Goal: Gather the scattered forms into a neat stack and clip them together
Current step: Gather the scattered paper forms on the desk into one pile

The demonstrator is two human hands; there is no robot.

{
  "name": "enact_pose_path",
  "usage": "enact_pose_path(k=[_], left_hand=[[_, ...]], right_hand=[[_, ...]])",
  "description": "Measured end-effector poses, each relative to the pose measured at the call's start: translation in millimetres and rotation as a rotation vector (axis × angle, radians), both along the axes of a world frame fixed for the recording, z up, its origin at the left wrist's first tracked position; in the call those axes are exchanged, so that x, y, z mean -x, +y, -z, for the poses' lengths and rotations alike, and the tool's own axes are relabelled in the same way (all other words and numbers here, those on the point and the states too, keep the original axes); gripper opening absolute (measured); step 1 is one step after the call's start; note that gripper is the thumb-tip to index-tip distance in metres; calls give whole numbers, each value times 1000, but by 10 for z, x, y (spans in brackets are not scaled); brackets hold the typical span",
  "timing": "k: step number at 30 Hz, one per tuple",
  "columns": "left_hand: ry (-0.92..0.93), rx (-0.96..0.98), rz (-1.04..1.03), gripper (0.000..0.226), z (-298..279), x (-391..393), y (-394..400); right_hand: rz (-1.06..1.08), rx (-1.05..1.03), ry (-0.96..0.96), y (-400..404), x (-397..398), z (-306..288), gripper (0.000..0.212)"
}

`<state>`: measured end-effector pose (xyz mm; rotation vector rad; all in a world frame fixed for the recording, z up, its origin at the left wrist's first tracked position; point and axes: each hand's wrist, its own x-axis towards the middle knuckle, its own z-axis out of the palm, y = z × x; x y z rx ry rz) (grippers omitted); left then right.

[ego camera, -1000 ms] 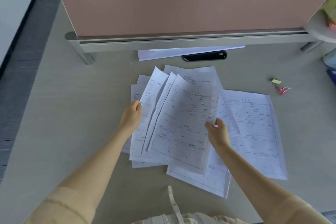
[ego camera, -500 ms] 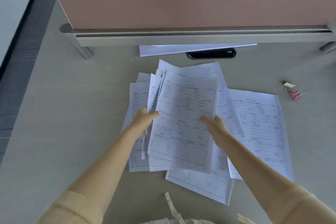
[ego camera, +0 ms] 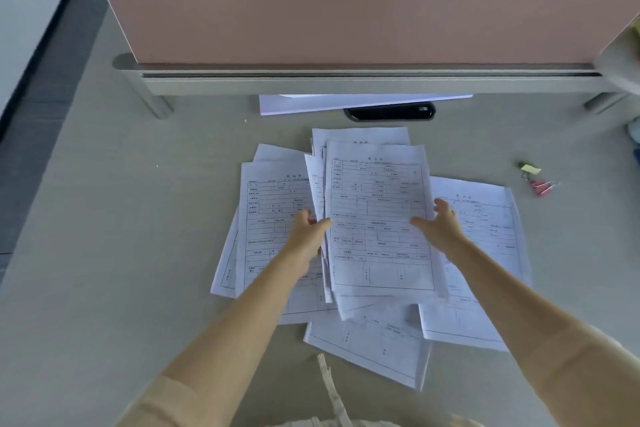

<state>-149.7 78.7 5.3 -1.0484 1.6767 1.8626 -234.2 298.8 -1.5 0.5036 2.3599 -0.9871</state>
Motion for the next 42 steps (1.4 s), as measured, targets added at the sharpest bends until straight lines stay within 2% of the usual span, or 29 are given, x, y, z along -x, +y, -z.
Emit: enact_pose_path(k=[2, 3, 5, 11, 16, 17, 20, 22, 24, 27, 29, 32, 36, 38, 42], left_hand=[[-29, -89, -11, 45, -18, -32, 18], [-24, -73, 20, 39, -32, -70, 27], [0, 19, 76, 32, -11, -161, 16], [63, 205, -25, 19, -31, -484, -347], [9, 438, -108, 23, -37, -688, -859], [-1, 475, -97, 30, -14, -700, -933], [-40, 535, -50, 81, 130, -679, -1105], [-60, 509, -28, 93, 168, -611, -1132], [-35, 421, -56, 88, 82, -525, -1081], [-43, 276, -105, 62, 46, -463, -985], [-61, 237, -76, 53, 85, -473, -929], [-98, 334, -19, 47, 56, -522, -875], [34, 373, -96, 22, -220, -599, -964], [125, 328, -124, 20, -357, -629, -1025], [192, 292, -105, 34, -432, -600, -881]], right_hand=[[78, 92, -19, -6, -18, -23, 64], [78, 115, -16, -20, -32, -56, 53], [14, 133, 14, -67, -97, -140, 33], [-73, 217, 59, -421, -471, -364, 11], [-78, 322, -13, -769, -750, -284, 23], [-66, 318, -39, -817, -778, -226, 25], [-27, 298, -75, -900, -823, -112, 38], [-6, 299, -60, -903, -827, -89, 46], [5, 313, -80, -897, -824, -101, 49], [15, 344, -144, -907, -824, -139, 48], [28, 348, -211, -919, -822, -167, 41], [-13, 401, -295, -939, -862, -184, 30], [16, 447, -206, -944, -963, -161, 22], [9, 488, -158, -921, -1018, -196, 15], [103, 545, -67, -711, -1097, -271, 20]])
